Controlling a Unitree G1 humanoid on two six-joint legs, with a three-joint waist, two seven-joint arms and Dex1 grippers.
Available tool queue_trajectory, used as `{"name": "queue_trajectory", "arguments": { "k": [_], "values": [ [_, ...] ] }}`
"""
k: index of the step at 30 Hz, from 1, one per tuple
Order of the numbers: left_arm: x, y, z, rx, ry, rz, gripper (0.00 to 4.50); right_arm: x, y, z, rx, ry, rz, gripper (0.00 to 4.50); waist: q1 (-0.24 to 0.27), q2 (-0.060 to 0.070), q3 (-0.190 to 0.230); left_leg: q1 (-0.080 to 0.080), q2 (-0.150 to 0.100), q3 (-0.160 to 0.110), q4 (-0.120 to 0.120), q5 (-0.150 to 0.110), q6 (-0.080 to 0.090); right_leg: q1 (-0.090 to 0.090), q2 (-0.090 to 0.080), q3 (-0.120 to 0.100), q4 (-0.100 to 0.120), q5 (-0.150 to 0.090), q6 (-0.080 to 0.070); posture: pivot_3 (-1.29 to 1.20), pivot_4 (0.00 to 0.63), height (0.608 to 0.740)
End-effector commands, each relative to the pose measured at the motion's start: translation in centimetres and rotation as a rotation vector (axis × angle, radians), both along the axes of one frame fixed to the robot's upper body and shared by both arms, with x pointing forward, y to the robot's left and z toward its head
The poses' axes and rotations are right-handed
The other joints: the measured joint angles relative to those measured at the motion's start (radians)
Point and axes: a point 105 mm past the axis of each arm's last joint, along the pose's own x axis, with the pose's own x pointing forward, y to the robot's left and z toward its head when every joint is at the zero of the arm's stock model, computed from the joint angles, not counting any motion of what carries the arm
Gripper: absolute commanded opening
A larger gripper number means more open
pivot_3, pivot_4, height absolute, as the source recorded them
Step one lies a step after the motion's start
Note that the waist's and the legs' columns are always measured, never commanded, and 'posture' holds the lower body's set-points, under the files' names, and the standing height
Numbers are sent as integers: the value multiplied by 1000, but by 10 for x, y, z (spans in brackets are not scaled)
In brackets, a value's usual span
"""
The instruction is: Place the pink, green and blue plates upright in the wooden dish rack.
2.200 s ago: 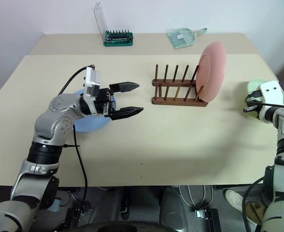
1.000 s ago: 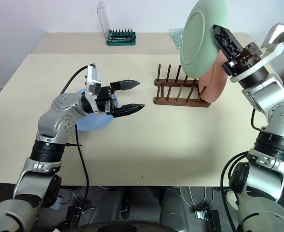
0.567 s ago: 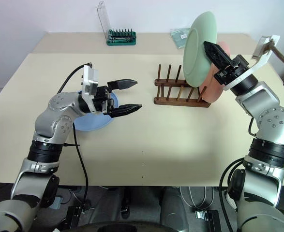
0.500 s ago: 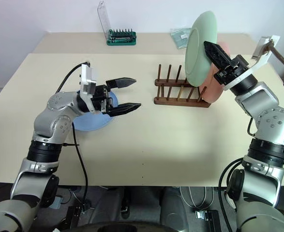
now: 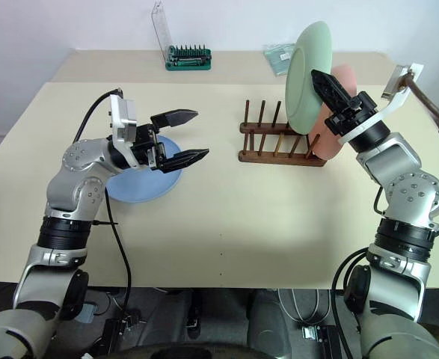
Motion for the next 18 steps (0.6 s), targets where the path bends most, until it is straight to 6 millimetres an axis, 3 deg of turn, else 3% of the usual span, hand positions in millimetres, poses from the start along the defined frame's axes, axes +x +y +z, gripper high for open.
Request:
{"name": "queue_trajectory", "arguments": {
  "k": [1, 10, 18],
  "values": [
    [-3, -1, 10, -24, -45, -6, 4500, -7, 3, 22, 22, -60, 17, 28, -1, 0, 0, 0, 0, 0, 0, 0, 0, 0, 0, 0, 0, 0, 0, 0, 150, 724],
    [-5, -4, 9, -25, -37, -15, 4500, -10, 5, 34, 90, -73, 29, 28, -1, 0, 0, 0, 0, 0, 0, 0, 0, 0, 0, 0, 0, 0, 0, 0, 150, 724],
    [-6, -4, 9, -19, -37, -18, 4500, -6, 4, 10, 46, -3, -5, 28, 0, 0, 0, 0, 0, 0, 0, 0, 0, 0, 0, 0, 0, 0, 0, 0, 150, 724]
  ]
}}
